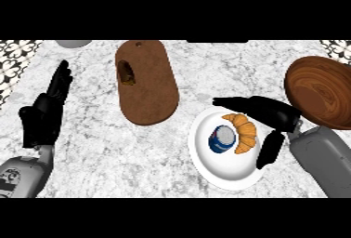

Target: Pick the can from the plate and place it in the bowl

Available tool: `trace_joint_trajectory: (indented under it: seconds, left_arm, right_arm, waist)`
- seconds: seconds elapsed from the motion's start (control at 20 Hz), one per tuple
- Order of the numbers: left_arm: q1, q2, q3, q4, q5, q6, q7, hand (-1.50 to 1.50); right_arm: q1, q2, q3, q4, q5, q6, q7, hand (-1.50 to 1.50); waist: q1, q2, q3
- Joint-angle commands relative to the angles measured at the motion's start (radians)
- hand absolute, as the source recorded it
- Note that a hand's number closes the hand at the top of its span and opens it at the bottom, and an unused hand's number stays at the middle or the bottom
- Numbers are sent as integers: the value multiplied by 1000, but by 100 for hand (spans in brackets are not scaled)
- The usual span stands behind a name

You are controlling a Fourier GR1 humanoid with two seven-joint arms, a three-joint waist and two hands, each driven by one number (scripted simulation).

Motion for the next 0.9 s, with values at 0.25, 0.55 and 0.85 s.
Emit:
trace_joint_trajectory:
  seconds: [0.25,0.55,0.85]
  left_arm:
    - [-23,-39,50,-4,-50,-54,48,0]
    - [61,-51,79,-92,-82,-86,51,0]
    - [-12,-107,101,1,-116,-107,28,0]
  right_arm:
    - [33,128,9,34,174,2,87,-150]
    - [32,192,-4,159,283,-43,-16,-150]
    - [-35,273,-19,379,378,-103,-132,-150]
  waist:
    - [-5,0,0]
    - [0,0,0]
    - [2,3,1]
